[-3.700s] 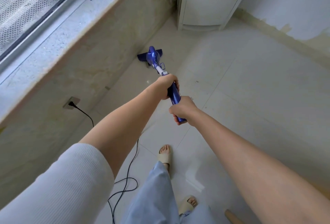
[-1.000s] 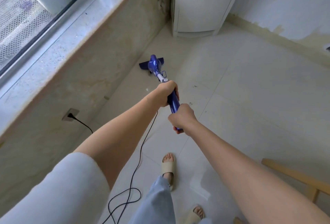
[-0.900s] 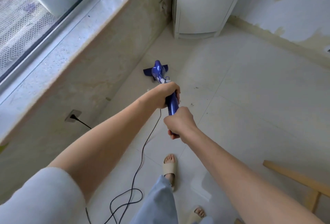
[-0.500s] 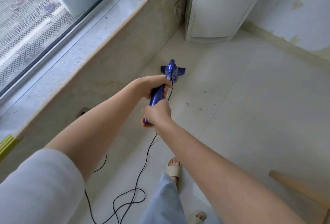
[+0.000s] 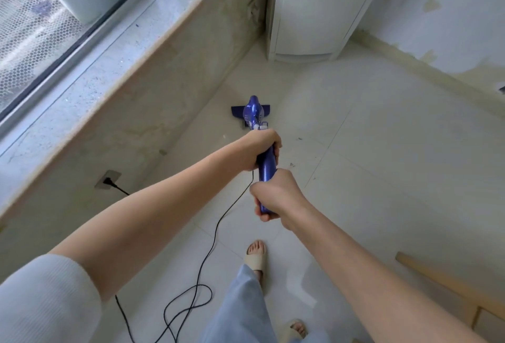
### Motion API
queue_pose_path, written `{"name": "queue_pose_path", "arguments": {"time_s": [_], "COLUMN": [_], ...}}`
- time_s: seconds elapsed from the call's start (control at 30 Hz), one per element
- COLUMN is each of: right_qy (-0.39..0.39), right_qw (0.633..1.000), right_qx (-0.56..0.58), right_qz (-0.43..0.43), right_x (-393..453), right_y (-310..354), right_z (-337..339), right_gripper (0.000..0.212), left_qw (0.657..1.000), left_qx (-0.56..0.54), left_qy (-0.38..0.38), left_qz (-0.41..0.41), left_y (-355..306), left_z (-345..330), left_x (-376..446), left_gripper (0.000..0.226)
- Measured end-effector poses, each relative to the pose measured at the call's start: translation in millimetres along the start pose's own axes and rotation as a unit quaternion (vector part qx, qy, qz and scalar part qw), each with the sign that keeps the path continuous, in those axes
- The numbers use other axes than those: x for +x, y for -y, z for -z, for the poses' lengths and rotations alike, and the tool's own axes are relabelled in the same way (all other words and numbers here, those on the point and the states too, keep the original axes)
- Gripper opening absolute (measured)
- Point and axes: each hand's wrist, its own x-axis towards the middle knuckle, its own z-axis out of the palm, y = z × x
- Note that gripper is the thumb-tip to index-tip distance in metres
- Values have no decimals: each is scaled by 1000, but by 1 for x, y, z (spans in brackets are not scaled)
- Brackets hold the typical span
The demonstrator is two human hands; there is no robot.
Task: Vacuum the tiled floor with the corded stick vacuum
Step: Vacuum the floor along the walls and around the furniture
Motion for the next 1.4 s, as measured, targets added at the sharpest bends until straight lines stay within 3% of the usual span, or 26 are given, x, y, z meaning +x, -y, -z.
{"name": "queue_pose_path", "arguments": {"time_s": [0.27,0.43,0.67,0.83,1.03,1.2,1.4], "right_qy": [10,8,65,63,52,51,41], "right_qw": [1000,999,998,998,998,996,992], "right_qx": [-10,-33,11,23,-13,-76,-115], "right_qz": [1,3,0,-8,-16,-14,-15], "right_x": [45,91,104,79,36,-9,-84], "right_y": [19,28,13,-6,-40,-98,-185], "right_z": [-4,4,-2,4,29,43,43], "right_gripper": [28,29,17,15,16,28,23], "left_qw": [999,998,988,986,986,992,996], "left_qx": [7,-17,67,100,111,67,24], "left_qy": [-26,-63,-133,-129,-121,-110,-80], "left_qz": [28,-18,-35,-25,-19,-7,6], "left_y": [-26,-37,-23,-6,25,85,178], "left_z": [13,12,11,1,-36,-65,-98], "left_x": [23,54,76,63,24,-18,-84], "left_gripper": [19,22,17,4,18,12,11]}}
